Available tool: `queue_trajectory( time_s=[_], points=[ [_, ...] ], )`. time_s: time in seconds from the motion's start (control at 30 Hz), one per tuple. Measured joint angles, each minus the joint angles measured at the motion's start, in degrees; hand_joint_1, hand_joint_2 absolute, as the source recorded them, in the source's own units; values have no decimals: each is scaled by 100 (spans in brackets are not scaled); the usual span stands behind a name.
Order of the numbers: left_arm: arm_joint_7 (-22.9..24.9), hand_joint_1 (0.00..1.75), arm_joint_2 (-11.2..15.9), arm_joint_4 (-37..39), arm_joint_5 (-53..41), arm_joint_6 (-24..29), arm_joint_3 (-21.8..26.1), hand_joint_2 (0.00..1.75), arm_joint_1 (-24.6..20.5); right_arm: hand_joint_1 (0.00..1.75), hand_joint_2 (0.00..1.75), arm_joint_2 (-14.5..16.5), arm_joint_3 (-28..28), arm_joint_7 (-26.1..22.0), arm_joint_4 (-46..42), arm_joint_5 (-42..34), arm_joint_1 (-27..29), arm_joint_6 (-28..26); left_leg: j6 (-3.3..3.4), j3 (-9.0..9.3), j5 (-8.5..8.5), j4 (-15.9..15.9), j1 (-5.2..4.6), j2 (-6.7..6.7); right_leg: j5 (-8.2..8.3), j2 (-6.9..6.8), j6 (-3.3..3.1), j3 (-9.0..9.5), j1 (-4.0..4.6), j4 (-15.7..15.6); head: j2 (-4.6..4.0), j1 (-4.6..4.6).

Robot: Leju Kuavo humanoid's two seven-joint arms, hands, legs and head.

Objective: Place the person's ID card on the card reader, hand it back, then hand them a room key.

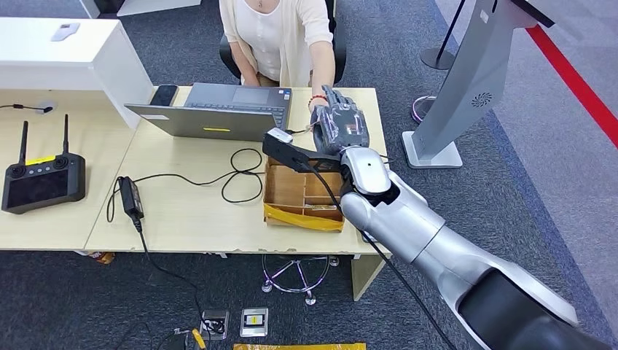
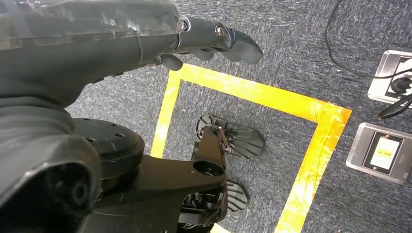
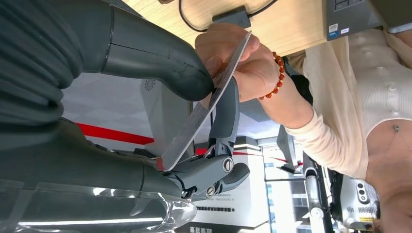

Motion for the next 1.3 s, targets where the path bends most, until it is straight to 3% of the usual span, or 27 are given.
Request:
queue_trajectory(
  time_s=[0.23,0.27,0.3,0.37,0.4,0.43,0.73,1.3],
  points=[
    [11,0,-4,0,-27,16,0,0,-3,175,175,-2,40,38,52,2,0,7,0,0,0,0,0,0,0,0,0,-1,0,0,0,0],
    [20,0,-9,0,-31,27,0,0,-4,149,175,-3,53,53,76,1,0,9,0,1,0,0,0,0,0,0,0,-1,0,0,0,0],
    [29,0,-14,0,-34,37,0,0,-6,106,175,-4,64,66,100,1,0,11,0,1,0,0,0,0,0,1,0,-1,0,0,0,0],
    [37,0,-23,0,-35,44,0,0,-8,19,87,-4,69,75,131,0,0,15,0,1,0,0,0,0,0,1,0,-1,0,0,0,0],
    [37,0,-25,0,-35,44,0,0,-9,1,44,-4,70,80,139,1,0,13,0,1,0,0,0,0,0,1,0,-1,0,0,0,0],
    [37,0,-28,0,-35,44,0,0,-10,0,0,-4,70,82,146,2,0,8,0,1,0,0,0,0,0,1,0,-1,0,0,0,1],
    [37,0,-33,0,-39,47,2,0,-24,0,0,-8,74,-169,181,-62,0,-193,0,3,0,0,0,1,0,3,0,0,0,0,0,0],
    [37,0,-61,0,-67,48,2,0,-30,0,0,-353,66,181,-68,156,71,-364,0,10,0,2,0,6,0,13,0,-1,0,-1,0,-1]
  ],
)
